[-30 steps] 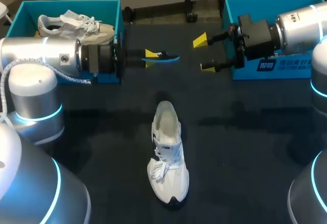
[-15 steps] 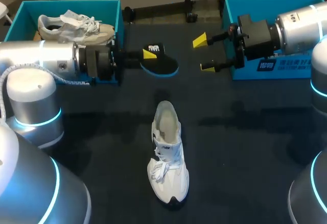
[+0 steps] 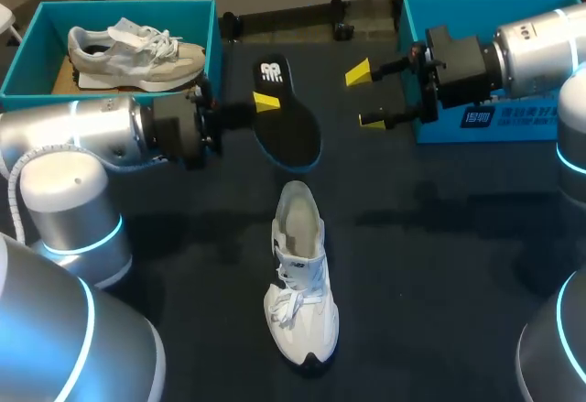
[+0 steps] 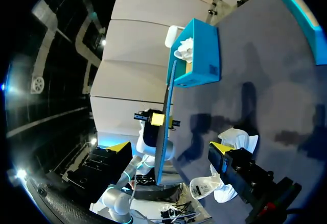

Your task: Take the shoe out of the shoebox, open the shoe tongue, remove and reinsert the insole, then place the shoe into the shoebox

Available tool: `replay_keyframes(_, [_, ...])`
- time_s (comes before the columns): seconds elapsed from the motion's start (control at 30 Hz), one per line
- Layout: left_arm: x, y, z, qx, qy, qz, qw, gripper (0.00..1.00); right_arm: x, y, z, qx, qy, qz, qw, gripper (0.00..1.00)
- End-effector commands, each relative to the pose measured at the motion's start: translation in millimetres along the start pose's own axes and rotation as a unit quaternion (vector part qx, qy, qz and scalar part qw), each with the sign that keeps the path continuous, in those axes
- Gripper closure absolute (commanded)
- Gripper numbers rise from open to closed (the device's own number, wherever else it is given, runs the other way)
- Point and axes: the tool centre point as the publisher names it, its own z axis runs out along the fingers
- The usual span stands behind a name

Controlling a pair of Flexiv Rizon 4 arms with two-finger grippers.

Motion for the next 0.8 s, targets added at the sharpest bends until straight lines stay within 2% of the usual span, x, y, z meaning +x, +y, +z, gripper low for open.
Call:
replay_keyframes(0.03, [0.5, -0.5, 8.6, -0.003, 0.003, 0.020, 1.000, 1.00, -0.7, -0.4, 2.7, 0.005, -0.002, -0.001, 1.000, 0.00])
replay_keyframes(0.3, [-0.8, 3.6, 17.0, 0.001, 0.015, 0.035, 0.999, 1.00, -2.7, -6.9, 16.0, 0.016, 0.007, -0.014, 1.000, 0.00])
replay_keyframes(0.5, [-0.7, 7.2, 22.4, 0.005, 0.016, 0.047, 0.999, 1.00, -6.4, -13.0, 25.6, 0.020, 0.026, 0.016, 0.999, 0.00])
replay_keyframes(0.8, [-0.8, 8.3, 23.7, 0.004, 0.017, 0.049, 0.999, 1.00, 3.5, -20.5, 37.2, 0.029, 0.038, 0.027, 0.999, 0.00])
